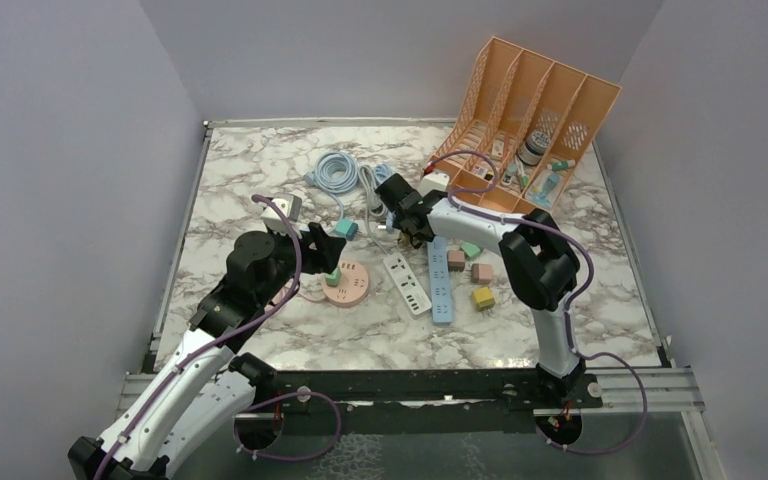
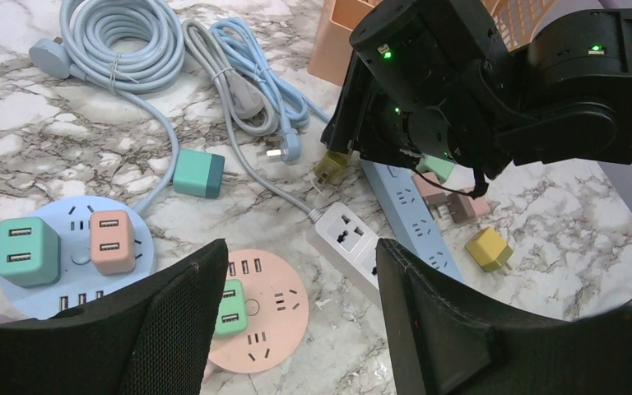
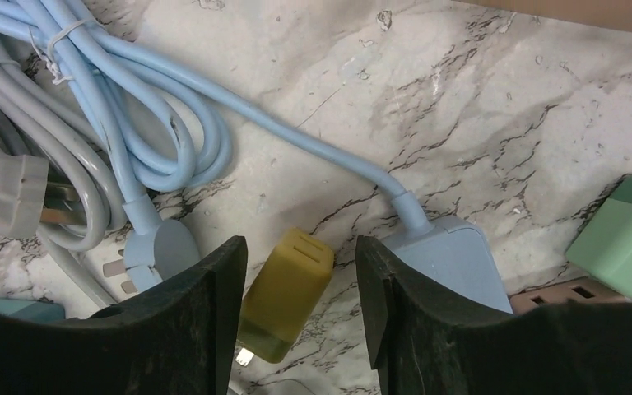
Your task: Insert the plug
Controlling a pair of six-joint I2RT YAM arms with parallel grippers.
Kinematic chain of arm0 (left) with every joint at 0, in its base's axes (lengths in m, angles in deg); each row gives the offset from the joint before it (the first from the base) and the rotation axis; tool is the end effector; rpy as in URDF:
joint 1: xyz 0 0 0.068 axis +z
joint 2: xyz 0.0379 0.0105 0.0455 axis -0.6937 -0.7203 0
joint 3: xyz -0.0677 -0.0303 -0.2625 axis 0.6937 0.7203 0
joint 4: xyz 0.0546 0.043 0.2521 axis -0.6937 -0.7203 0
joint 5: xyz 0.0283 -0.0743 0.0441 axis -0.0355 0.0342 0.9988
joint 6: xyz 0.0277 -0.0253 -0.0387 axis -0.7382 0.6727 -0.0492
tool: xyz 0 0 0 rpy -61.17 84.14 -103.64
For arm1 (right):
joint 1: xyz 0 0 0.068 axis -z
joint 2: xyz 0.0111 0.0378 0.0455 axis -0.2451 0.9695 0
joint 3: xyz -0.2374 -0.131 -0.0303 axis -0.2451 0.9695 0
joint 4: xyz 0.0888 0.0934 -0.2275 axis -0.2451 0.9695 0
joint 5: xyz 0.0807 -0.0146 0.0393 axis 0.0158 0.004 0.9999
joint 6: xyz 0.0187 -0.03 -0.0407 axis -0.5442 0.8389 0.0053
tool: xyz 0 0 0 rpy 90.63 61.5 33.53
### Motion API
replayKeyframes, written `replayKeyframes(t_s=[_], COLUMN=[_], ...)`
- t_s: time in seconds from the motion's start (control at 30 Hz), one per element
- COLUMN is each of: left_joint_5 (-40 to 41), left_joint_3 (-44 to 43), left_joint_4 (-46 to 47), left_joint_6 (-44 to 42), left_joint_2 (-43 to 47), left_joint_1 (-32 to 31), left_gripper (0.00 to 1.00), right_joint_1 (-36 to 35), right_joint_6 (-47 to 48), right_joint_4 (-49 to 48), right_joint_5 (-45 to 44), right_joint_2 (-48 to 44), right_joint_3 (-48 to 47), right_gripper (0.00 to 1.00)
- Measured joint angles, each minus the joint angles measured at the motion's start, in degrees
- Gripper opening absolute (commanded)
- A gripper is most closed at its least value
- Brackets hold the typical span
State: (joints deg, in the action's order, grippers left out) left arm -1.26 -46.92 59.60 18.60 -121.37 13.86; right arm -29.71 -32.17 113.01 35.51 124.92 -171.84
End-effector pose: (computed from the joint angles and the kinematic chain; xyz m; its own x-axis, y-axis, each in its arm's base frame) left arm 0.1411 -0.0814 0.3094 -0.3643 -0.2528 -0.8963 0.3822 0.8371 -0.3914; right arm 0.3214 0.2804 0.1754 -0.6668 0.3493 -0.6583 0.3933 0.9153 0.0873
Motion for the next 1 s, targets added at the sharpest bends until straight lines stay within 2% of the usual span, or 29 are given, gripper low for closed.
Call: replayKeyframes(t_s=[0.13,0.33,0.43,0.57,0.67,0.8,1.0], left_joint_5=[0.1,0.1,0.1,0.1,0.1,0.1,-0.1], left_joint_3=[0.0,0.0,0.0,0.0,0.0,0.0,0.0], left_joint_4=[0.0,0.0,0.0,0.0,0.0,0.0,0.0], left_joint_6=[0.0,0.0,0.0,0.1,0.1,0.2,0.5], left_joint_2=[0.0,-0.1,-0.1,-0.1,-0.1,-0.1,-0.7], left_joint_1=[0.0,0.0,0.0,0.0,0.0,0.0,0.0], left_gripper=[0.68,0.68,0.68,0.68,0.68,0.68,0.69], right_joint_1=[0.5,0.5,0.5,0.5,0.5,0.5,0.5], right_joint_6=[1.4,4.5,4.8,5.3,6.8,10.9,20.1], right_joint_4=[-2.4,-6.9,-7.5,-8.1,-9.6,-13.4,-22.8], right_joint_5=[1.0,5.2,6.9,8.4,9.5,11.0,15.3], right_joint_2=[0.0,-0.6,-0.8,-0.8,-0.9,-3.5,-11.2], right_joint_3=[1.4,5.3,5.3,5.3,5.4,8.2,13.1], right_gripper=[0.47,0.47,0.40,0.24,0.16,0.12,0.11])
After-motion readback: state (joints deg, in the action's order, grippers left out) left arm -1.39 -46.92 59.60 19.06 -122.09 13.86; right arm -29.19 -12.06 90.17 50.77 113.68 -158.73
